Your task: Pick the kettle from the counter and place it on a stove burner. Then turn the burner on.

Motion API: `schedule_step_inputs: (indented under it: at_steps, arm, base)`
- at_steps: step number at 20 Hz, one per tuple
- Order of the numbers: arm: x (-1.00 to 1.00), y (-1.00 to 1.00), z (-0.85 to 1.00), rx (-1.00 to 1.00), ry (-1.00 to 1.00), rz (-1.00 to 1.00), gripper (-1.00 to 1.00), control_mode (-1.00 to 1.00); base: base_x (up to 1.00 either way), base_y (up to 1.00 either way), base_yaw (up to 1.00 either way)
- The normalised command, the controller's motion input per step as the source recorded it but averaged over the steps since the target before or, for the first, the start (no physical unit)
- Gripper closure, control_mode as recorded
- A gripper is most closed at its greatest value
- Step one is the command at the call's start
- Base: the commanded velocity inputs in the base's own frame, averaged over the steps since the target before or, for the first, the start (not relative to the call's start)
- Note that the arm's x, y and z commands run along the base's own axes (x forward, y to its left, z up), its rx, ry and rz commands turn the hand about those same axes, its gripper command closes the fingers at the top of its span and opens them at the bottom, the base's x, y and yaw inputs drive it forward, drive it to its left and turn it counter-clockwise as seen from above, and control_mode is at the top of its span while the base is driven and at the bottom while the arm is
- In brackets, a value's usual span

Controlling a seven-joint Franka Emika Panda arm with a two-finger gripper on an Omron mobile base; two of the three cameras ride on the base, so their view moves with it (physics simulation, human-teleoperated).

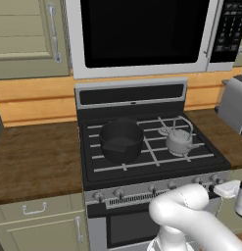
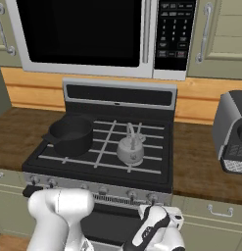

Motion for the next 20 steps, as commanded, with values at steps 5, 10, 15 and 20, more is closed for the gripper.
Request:
schedule_step_inputs:
  at_steps: [5, 10, 15, 20]
  arm:
    - [0.19, 0.0, 0.0, 0.0, -0.01, -0.04, -1.0, -1.0]
    - [0.04, 0.0, 0.0, 0.0, 0.0, -0.01, -1.0, -1.0]
    - [0.15, 0.0, 0.0, 0.0, 0.0, 0.0, -1.0, -1.0]
    - [0.13, 0.0, 0.0, 0.0, 0.0, 0.0, -1.0, -1.0]
  base:
    - [0.0, 0.0, 0.0]
    - [0.0, 0.0, 0.0]
    - [0.0, 0.0, 0.0]
    - [0.0, 0.0, 0.0]
